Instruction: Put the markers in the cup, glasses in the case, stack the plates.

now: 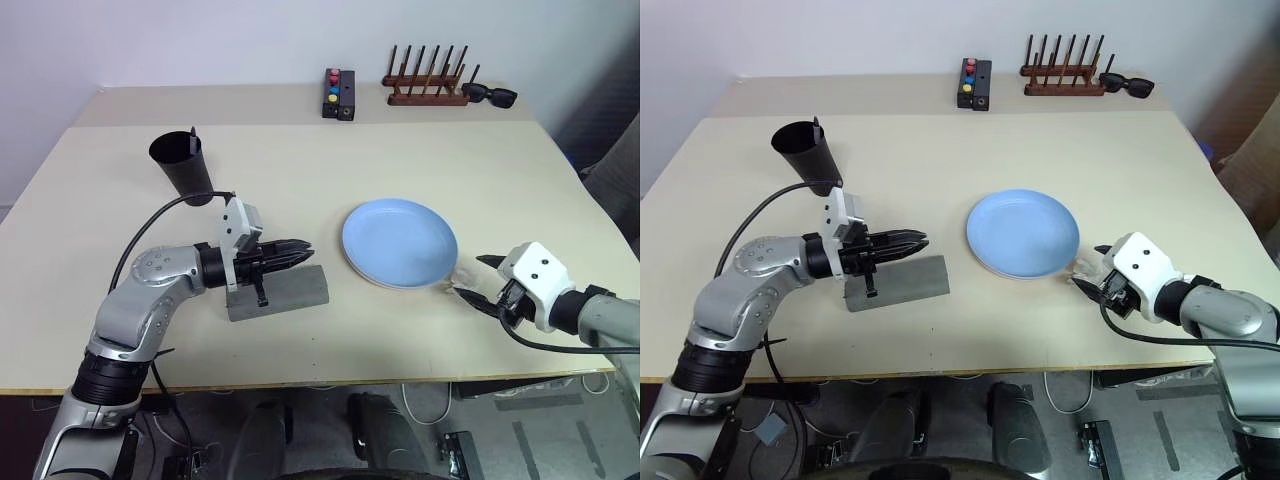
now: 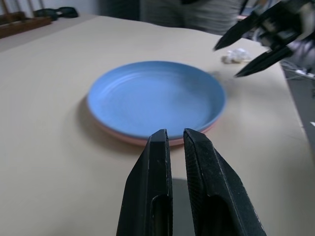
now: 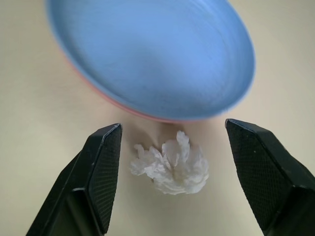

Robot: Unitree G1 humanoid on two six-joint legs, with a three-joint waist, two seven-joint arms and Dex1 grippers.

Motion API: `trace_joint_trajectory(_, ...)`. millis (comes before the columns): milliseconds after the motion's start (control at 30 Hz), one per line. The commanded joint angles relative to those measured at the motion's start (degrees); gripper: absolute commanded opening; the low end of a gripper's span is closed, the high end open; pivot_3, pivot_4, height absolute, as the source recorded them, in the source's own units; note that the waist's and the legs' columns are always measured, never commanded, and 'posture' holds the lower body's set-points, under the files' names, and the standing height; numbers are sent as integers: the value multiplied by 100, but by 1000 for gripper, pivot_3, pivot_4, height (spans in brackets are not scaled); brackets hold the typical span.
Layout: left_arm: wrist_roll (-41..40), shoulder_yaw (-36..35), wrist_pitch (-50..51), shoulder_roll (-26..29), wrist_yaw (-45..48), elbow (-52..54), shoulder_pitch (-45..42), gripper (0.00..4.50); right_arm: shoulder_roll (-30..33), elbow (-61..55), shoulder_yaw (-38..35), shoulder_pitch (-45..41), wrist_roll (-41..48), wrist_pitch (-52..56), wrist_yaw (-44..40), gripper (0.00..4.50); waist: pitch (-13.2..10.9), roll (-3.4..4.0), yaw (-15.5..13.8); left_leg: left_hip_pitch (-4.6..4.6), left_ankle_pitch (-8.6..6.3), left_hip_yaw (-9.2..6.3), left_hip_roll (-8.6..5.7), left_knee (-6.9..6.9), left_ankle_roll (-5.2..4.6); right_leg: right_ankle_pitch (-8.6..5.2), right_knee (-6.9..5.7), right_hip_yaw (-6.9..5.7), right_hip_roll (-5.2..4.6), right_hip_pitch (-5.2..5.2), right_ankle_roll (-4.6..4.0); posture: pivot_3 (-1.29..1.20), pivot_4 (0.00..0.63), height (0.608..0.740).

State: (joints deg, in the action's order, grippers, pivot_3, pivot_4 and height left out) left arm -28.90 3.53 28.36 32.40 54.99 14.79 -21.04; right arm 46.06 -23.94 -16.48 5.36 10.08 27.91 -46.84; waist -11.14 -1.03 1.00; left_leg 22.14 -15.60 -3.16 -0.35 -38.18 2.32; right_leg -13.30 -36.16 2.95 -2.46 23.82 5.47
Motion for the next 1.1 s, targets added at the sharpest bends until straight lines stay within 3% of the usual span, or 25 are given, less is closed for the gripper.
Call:
trace_joint_trajectory(33, -63, -31, -29, -6, 39, 92, -161, 458, -323, 463, 127, -171, -104, -7, 485, 3386, 1, -3, -3, 0, 0, 0, 0, 0, 0, 0, 1, 0, 0, 0, 0, 0, 150, 735)
trace_joint_trajectory(167, -56, -36, -42, 14, 62, 99, -144, 458, -494, 1000, 322, -378, -273, 11, 825, 3386, -1, 1, -12, 2, 0, 1, -2, 0, 0, 0, 3, 1, -4, -1, 0, 0, 150, 735)
trace_joint_trajectory(200, -60, -57, -41, 25, 57, 111, -128, 458, -514, 1101, 358, -423, -298, 63, 901, 3156, 0, 1, -14, 3, 0, 2, -3, 0, 0, 0, 3, 1, -5, 0, 0, 0, 150, 735)
trace_joint_trajectory(267, -73, -88, -30, 39, 40, 136, -104, 458, -554, 1166, 357, -486, -231, 189, 987, 2591, 0, 0, -13, 2, 0, 1, -3, 0, 0, 0, 3, 1, -5, -1, 0, 0, 150, 735)
trace_joint_trajectory(433, -68, -97, -44, 49, 14, 183, -27, 458, -428, 876, 343, -547, -105, 396, 966, 118, 0, 0, -16, 2, 0, -1, -2, 0, 0, 0, 3, 1, -4, -1, 1, 0, 150, 735)
trace_joint_trajectory(733, 42, -122, -197, 32, -8, -47, -89, 458, 237, 518, 116, -966, -427, 161, 1068, 51, -2, 4, 2, 3, 0, 2, -3, 0, 0, -1, 4, 1, -4, 1, 1, 0, 150, 735)
trace_joint_trajectory(900, 83, -77, -286, 2, 15, -134, -138, 458, 35, 32, 594, -1386, 59, 232, 716, 51, -1, 2, 5, 3, 0, -4, 3, 5, 0, 0, 2, 0, 6, 3, 3, 0, 150, 735)
trace_joint_trajectory(1067, 63, -63, -272, -64, -66, -32, -95, 458, -345, 310, 1250, -1767, -95, 326, 896, 51, -1, 1, -25, 8, 0, -6, 0, 3, 0, 0, 4, -2, -2, 3, 1, 0, 150, 735)
trace_joint_trajectory(1100, 49, -64, -255, -75, -87, 3, -81, 458, -395, 310, 1335, -1792, -84, 309, 877, 383, -1, 1, -26, 9, 0, -5, -1, 1, 0, 0, 5, -2, -5, 3, 1, 0, 150, 735)
